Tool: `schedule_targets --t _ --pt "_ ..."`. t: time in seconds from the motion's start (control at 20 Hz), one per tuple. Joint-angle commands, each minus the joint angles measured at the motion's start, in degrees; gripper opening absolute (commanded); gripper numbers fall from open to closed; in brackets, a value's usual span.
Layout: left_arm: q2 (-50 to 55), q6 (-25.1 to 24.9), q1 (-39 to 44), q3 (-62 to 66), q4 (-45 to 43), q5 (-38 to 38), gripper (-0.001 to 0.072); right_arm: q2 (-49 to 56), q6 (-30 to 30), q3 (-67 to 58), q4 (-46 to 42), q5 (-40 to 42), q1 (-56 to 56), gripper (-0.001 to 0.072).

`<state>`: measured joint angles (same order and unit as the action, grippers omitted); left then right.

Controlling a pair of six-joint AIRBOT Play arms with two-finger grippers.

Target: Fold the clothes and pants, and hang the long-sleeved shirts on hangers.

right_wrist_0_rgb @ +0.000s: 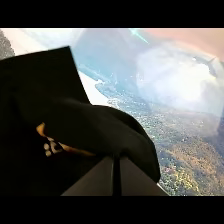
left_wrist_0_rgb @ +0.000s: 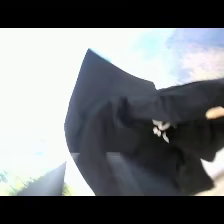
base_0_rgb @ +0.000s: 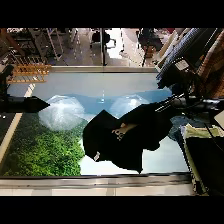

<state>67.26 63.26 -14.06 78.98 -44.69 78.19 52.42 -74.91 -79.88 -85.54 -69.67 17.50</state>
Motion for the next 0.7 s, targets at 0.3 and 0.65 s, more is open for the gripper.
schedule_targets --t 0.3,0.65 --pt "18.6 8.3 18.9 -10.3 1.4 -12.7 0.0419 0.1 0.0 0.0 4.3 -0.5 0.0 0.0016" --pt "38.4 16.3 21.8 0.0 1.4 -15.5 0.0414 0.1 0.5 0.0 4.3 -0.2 0.0 0.0016"
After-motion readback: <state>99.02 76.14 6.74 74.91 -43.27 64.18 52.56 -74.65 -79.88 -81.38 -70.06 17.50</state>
